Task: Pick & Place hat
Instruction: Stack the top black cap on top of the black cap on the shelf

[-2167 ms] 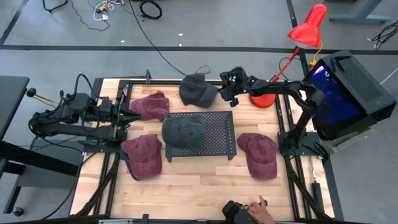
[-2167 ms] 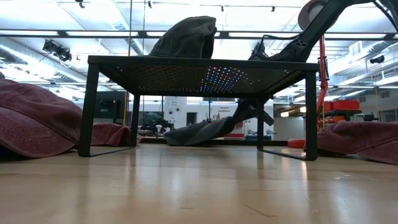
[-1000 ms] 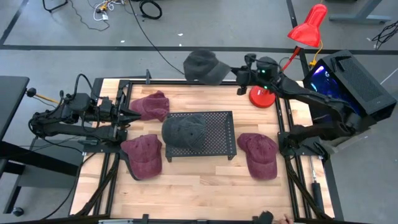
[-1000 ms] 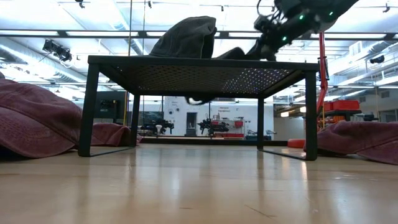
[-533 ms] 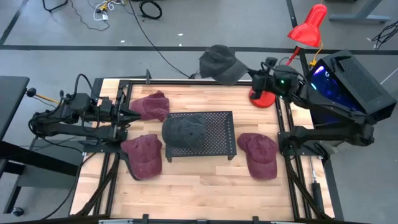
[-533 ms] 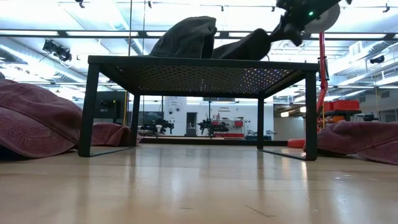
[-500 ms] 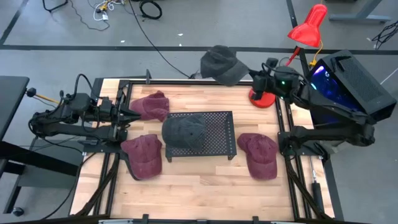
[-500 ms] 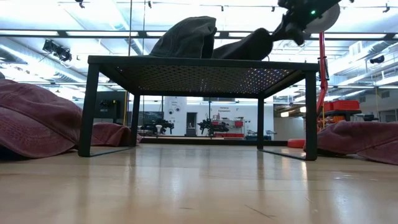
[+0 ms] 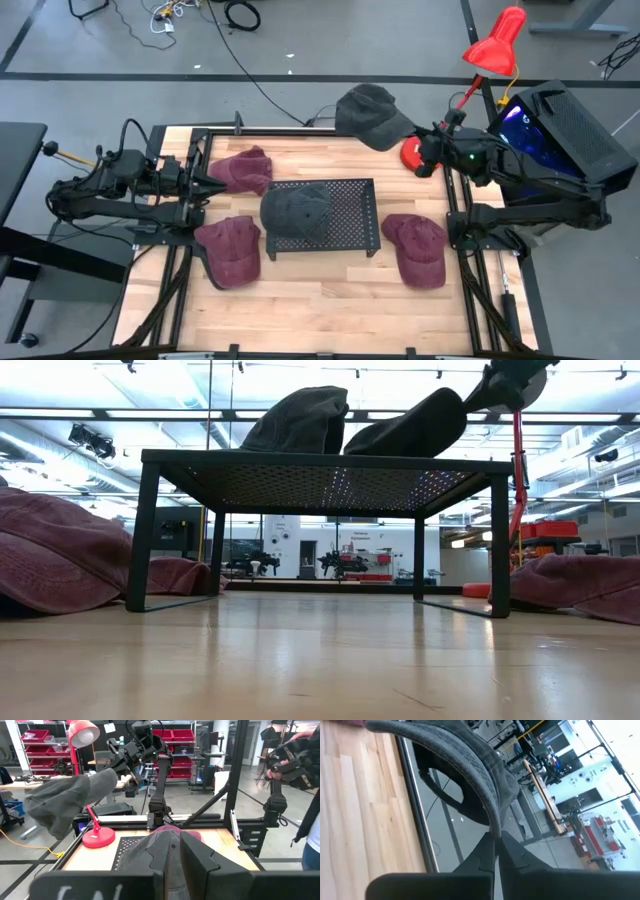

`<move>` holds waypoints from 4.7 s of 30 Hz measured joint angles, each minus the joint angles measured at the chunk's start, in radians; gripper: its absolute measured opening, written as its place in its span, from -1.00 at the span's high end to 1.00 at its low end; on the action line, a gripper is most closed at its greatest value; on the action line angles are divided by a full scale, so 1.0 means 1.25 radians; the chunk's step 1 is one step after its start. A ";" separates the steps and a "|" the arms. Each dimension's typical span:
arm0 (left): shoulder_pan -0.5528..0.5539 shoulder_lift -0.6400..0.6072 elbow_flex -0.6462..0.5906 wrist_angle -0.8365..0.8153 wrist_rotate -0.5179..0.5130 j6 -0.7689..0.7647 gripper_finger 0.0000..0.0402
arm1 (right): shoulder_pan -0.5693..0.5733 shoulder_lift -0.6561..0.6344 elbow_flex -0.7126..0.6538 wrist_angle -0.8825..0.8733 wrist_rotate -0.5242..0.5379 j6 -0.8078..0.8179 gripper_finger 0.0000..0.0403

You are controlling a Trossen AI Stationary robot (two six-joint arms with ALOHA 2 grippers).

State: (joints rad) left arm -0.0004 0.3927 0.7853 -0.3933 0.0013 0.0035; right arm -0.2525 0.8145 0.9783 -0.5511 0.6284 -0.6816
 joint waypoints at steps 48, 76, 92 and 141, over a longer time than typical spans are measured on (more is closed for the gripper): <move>0.000 0.000 0.000 0.000 0.000 0.000 0.76 | 0.089 -0.235 -0.002 -0.143 -0.402 0.293 1.00; 0.000 0.000 0.000 0.000 0.000 0.000 0.76 | 0.089 -0.442 -0.115 -0.134 -0.759 0.090 1.00; 0.000 0.000 0.000 0.000 0.000 0.000 0.76 | 0.090 -0.445 -0.204 -0.079 -1.059 0.078 0.99; 0.000 0.000 0.000 0.000 0.000 0.000 0.76 | 0.090 -0.445 -0.418 -0.072 -1.052 -0.113 0.98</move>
State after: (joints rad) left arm -0.0004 0.3927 0.7853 -0.3935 0.0010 0.0035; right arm -0.1406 0.2581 0.4553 -0.6415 -0.6871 -0.8232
